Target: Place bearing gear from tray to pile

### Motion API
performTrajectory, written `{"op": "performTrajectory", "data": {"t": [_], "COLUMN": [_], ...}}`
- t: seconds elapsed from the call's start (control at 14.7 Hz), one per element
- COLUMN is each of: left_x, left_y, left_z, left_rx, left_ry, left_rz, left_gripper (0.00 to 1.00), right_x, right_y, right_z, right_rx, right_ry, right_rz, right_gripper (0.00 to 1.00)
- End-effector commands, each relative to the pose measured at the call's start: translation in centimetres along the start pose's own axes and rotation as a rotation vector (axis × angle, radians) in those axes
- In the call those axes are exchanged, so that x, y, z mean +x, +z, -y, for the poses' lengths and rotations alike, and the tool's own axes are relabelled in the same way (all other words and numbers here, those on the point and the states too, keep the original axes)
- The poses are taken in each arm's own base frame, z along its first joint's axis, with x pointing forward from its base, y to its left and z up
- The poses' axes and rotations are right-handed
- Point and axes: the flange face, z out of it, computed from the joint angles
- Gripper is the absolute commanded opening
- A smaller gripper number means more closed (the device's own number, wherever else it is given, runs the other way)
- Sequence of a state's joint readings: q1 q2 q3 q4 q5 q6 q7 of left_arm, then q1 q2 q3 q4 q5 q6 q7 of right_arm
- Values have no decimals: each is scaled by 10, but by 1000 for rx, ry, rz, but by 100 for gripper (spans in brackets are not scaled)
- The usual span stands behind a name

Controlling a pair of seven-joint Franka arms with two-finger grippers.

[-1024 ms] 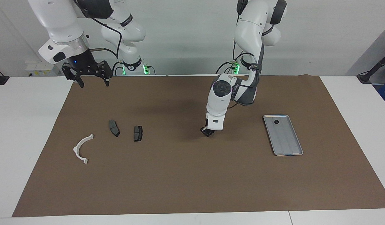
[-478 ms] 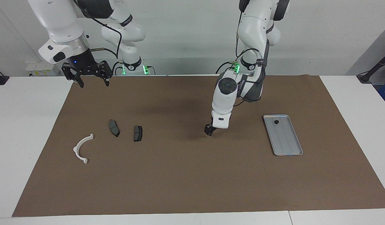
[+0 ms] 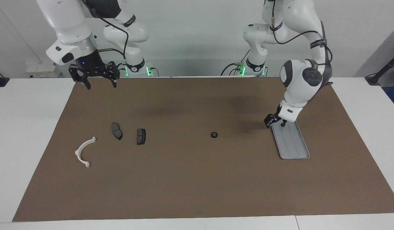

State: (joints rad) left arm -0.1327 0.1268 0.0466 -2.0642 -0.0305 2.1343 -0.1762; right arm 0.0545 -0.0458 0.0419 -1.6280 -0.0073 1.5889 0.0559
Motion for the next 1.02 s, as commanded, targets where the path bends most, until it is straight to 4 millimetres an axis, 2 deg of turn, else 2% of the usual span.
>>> {"op": "performTrajectory", "data": {"t": [0.0, 0.07, 0.14, 0.2, 0.41, 0.55, 0.61, 0.75, 0.96], "left_x": [-5, -6, -7, -9, -18, -19, -17, -18, -19], "left_y": [7, 14, 22, 27, 42, 49, 49, 50, 54], "left_z": [17, 23, 27, 31, 35, 42, 52, 55, 62], "left_rx": [2, 2, 2, 2, 3, 2, 1, 0, 0], "left_ry": [113, 141, 166, 169, 166, 152, 120, 115, 91], "left_rz": [9, 15, 22, 18, 31, 28, 23, 25, 18], "left_gripper": [93, 88, 78, 76, 65, 64, 64, 64, 64], "right_x": [-14, -17, -18, -18, -16, -10, -5, 6, 33], "right_y": [1, 3, 7, 12, 52, 87, 107, 143, 177], "right_z": [55, 81, 104, 128, 208, 254, 271, 305, 334], "right_rx": [8, 31, 66, 88, 106, 108, 107, 104, 92], "right_ry": [118, 168, 252, 327, 435, 473, 488, 496, 525], "right_rz": [9, 15, 25, 21, 12, 18, 16, 12, 25], "right_gripper": [100, 100, 100, 100, 100, 100, 100, 100, 100]}}
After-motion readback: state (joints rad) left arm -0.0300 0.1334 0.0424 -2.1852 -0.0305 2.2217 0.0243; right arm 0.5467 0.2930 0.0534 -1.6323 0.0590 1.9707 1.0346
